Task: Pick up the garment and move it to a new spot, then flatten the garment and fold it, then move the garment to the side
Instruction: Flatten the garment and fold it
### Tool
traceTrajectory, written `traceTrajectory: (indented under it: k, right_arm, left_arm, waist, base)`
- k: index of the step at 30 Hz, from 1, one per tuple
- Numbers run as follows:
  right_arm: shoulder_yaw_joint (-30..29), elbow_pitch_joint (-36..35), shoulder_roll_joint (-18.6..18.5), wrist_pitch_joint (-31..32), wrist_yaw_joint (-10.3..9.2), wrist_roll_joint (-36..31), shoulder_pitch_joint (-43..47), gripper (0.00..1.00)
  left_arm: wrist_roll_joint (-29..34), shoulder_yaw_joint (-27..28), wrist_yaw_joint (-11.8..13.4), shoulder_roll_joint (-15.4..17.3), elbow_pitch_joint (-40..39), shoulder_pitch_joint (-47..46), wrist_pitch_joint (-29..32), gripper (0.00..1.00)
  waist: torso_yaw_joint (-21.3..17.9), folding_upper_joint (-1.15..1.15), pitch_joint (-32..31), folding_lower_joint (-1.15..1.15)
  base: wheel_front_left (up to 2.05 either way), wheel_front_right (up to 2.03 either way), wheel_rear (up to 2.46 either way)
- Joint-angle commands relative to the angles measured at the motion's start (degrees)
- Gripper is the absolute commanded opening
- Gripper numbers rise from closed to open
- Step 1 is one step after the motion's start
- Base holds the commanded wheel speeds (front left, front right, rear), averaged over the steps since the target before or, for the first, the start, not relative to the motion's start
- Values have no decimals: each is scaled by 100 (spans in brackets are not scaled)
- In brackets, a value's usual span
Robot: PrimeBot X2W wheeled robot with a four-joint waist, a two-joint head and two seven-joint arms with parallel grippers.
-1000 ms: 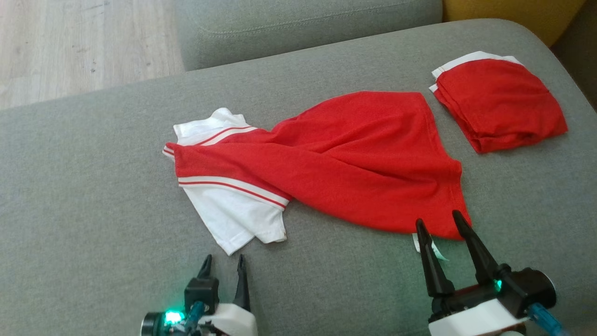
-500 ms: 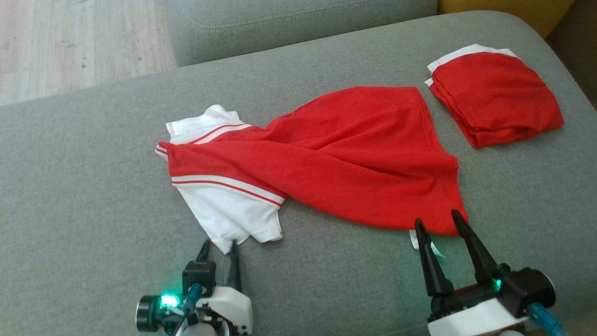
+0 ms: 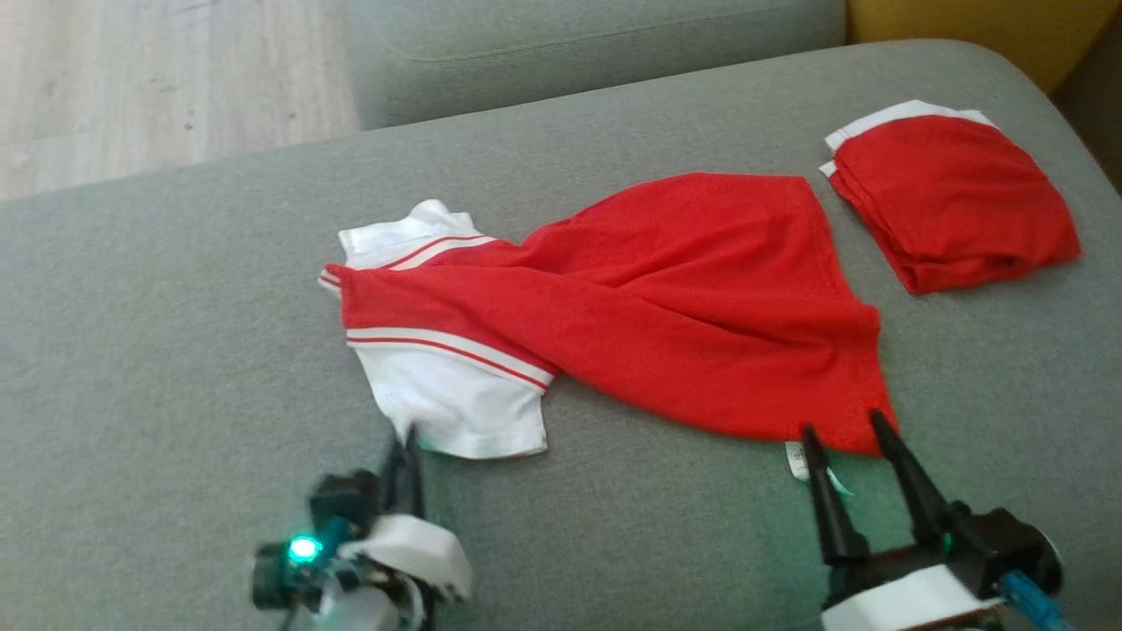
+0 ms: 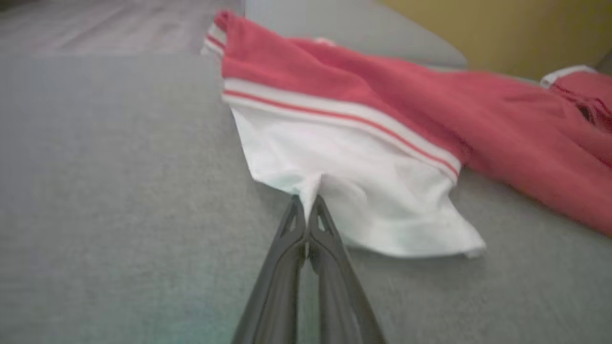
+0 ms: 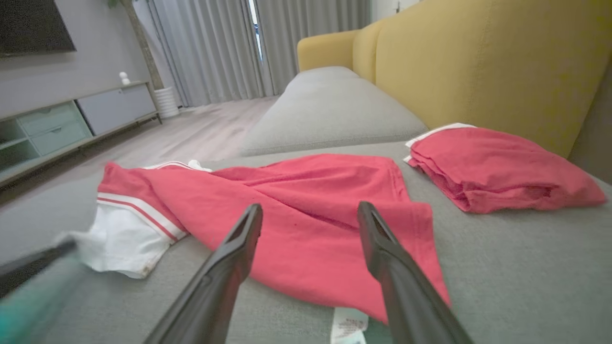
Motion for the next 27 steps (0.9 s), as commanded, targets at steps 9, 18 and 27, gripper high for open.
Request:
traceTrajectory:
  k: [9, 18, 27]
  right_arm:
    - [-737, 1368, 74, 40, -4, -520, -166, 100]
    - [-475, 2418, 79, 558, -4, -421, -868, 100]
    - [89, 2709, 80, 640, -4, -314, -811, 100]
  left_arm:
    - [418, 1015, 320, 922, -1825, 184, -38, 0]
    - [427, 1130, 351, 1223, -2264, 191, 79, 0]
    - [441, 994, 309, 1199, -2283, 124, 131, 0]
  waist:
    - [305, 0, -62, 0]
    - [414, 0, -43, 0]
    - [531, 0, -112, 0]
  base:
    - [0, 0, 0]
    - [0, 0, 0]
    - [0, 0, 0]
